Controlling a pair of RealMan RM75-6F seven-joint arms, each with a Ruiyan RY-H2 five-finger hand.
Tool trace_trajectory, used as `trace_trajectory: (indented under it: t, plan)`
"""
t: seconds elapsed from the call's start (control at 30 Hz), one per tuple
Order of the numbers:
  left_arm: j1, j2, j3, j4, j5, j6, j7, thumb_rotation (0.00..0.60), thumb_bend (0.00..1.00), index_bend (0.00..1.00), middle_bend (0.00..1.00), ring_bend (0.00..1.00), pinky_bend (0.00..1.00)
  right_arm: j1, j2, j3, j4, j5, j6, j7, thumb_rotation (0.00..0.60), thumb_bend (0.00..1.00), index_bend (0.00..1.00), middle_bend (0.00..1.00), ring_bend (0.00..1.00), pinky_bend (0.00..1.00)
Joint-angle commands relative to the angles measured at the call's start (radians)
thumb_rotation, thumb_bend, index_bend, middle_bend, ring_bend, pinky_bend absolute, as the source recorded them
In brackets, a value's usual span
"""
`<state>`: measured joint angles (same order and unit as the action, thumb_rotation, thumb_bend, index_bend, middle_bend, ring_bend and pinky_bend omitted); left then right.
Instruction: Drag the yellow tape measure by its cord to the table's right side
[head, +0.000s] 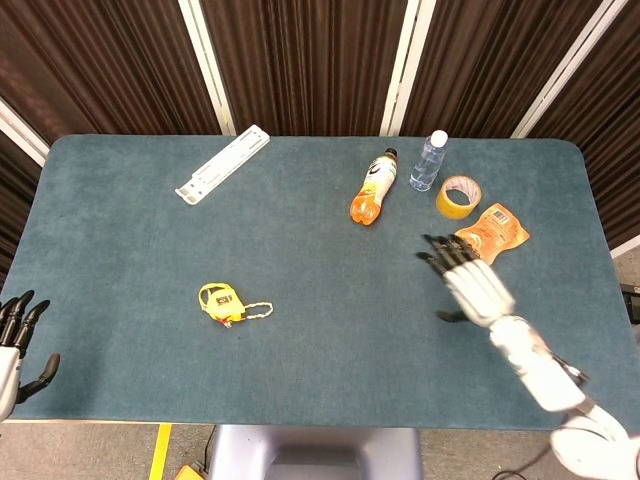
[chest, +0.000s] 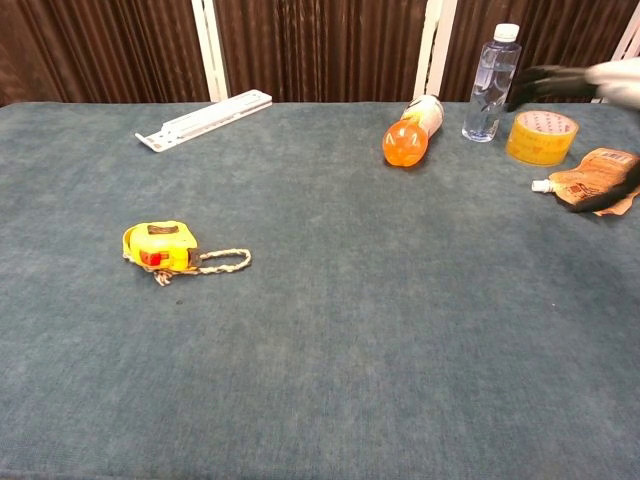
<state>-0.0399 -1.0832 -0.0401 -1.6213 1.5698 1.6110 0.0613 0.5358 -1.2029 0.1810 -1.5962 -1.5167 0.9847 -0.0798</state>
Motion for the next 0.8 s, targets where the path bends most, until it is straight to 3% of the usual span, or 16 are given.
trace_trajectory:
  t: [0.03,0.27,0.53,0.8]
  plan:
    - [0.004,0.001,0.000,-0.004,-0.005,0.003,0.009,0.600,0.38,0.09,0.00,0.00,0.06,0.126,-0.109,0.036,0.074,0.014,-0.120,-0.029,0.600,0.07,0.27,0.05,0.08,0.00]
    - [0.017,0.001,-0.002,-0.018,-0.015,0.014,0.064,0.600,0.38,0.09,0.00,0.00,0.06,0.282,-0.270,0.069,0.157,0.073,-0.238,-0.102,0.600,0.16,0.30,0.05,0.08,0.00]
    - [0.029,0.009,-0.006,-0.025,-0.023,0.029,0.069,0.600,0.38,0.09,0.00,0.00,0.06,0.378,-0.386,0.097,0.222,0.146,-0.272,-0.147,0.600,0.32,0.36,0.05,0.08,0.00]
    - [0.032,0.011,-0.009,-0.027,-0.031,0.026,0.071,0.600,0.38,0.09,0.00,0.00,0.06,0.443,-0.483,0.090,0.286,0.178,-0.288,-0.129,0.600,0.35,0.37,0.05,0.08,0.00]
